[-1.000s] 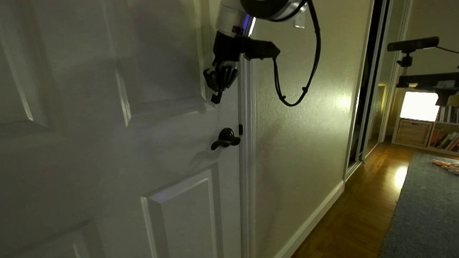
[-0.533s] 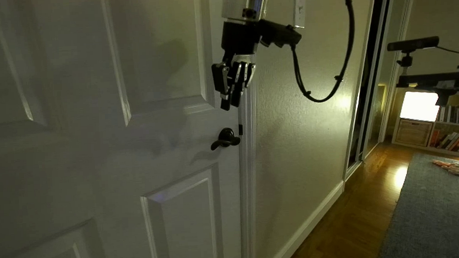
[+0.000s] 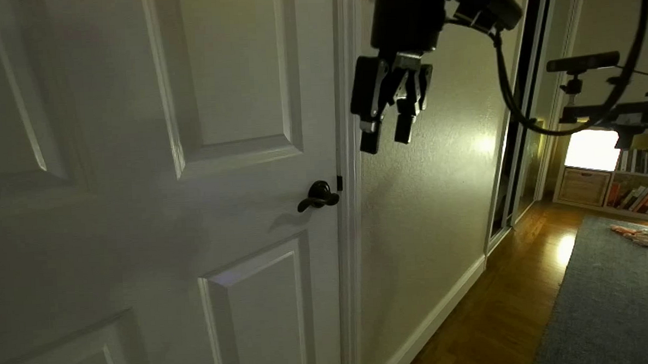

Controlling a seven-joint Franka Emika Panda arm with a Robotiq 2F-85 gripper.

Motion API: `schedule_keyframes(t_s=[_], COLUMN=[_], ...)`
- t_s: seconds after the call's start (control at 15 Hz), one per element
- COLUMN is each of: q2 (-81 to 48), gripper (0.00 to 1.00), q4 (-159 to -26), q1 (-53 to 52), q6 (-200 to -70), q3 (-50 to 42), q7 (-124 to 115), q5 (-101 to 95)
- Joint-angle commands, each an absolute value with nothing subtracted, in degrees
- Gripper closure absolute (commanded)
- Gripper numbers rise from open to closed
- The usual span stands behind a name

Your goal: Close the door

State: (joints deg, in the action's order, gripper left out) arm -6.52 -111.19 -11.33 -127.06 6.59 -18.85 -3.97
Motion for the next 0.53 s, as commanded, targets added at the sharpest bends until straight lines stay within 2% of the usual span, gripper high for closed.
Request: schedule_keyframes(t_s=[0.0,0.07,0.47], q2=[1.7,-3.3,-3.6], gripper=[0.00,0.00,0.00], q4=[-120.1,-114.8,-114.9], q1=[-11.5,-10.9,-10.8], q6=[-126.6,-126.9,-127.0], q3=[8.2,8.1,8.3], q7=[-21.2,-19.5,-19.5], q5=[-1.7,-2.9,-2.8])
